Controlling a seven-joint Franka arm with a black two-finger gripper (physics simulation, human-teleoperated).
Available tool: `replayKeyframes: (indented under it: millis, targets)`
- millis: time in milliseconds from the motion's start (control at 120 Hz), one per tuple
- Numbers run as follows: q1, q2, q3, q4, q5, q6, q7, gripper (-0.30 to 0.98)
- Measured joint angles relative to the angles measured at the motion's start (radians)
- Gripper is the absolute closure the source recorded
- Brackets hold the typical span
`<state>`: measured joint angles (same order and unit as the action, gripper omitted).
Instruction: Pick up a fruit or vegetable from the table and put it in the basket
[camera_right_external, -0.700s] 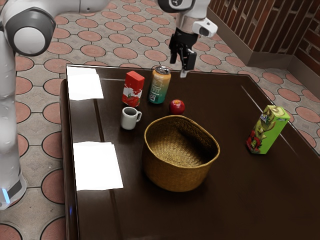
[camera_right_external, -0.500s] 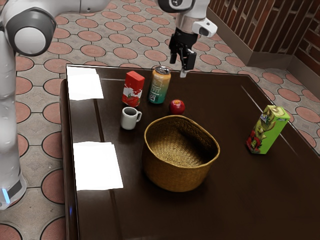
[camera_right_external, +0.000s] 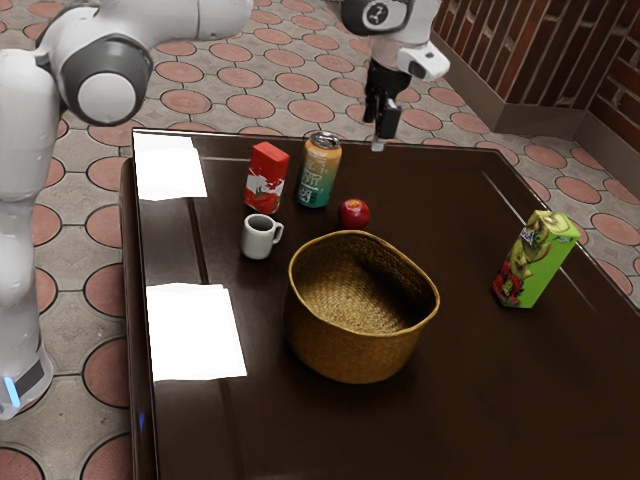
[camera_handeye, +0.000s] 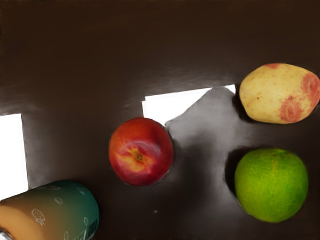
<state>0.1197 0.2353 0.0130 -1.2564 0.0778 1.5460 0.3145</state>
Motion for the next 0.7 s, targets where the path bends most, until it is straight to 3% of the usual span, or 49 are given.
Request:
replayKeyframes:
  millis: [325,700]
  targets:
    - [0.055,0.161,0.006,-0.011,-0.012,0.040,0.242,0.00]
    - [0.055,0.169,0.006,-0.071,-0.034,0.074,0.404,0.00]
